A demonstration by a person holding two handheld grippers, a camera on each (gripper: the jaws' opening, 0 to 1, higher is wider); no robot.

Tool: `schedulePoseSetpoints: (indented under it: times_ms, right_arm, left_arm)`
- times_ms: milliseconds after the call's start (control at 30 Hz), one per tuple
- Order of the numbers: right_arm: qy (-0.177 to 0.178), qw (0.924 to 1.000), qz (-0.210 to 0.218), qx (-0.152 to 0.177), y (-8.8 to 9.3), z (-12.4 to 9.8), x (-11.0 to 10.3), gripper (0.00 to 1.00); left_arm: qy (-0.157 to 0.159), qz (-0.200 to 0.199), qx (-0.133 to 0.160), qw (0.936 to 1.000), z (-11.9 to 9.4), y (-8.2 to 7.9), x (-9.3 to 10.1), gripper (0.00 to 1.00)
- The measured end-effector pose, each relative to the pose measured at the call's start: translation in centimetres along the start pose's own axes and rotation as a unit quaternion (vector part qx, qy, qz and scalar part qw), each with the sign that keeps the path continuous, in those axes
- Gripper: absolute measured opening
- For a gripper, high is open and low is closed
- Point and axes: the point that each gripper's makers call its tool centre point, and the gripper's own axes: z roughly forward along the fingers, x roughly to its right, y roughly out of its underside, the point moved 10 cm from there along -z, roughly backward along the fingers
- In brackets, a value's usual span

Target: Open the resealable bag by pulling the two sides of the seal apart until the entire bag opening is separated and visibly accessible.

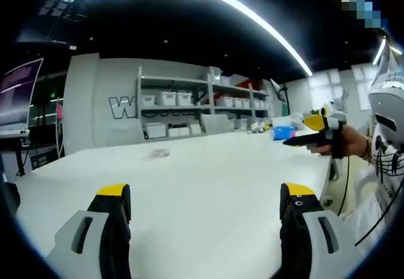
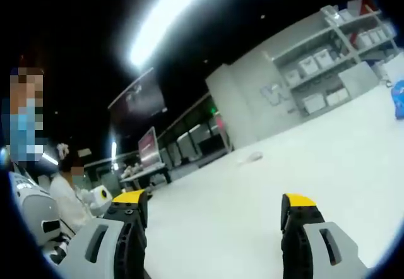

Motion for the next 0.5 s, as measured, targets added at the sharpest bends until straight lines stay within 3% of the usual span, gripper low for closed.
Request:
schedulePoseSetpoints:
  times_ms: [500]
  right_arm:
    - [-0.002, 1.0000, -0.007, 0.002, 0.02, -0.07, -0.02, 0.87]
  left_arm:
    - [0.000, 0.004, -0.002, 1.0000, 0.01, 0.05, 0.05, 0.97]
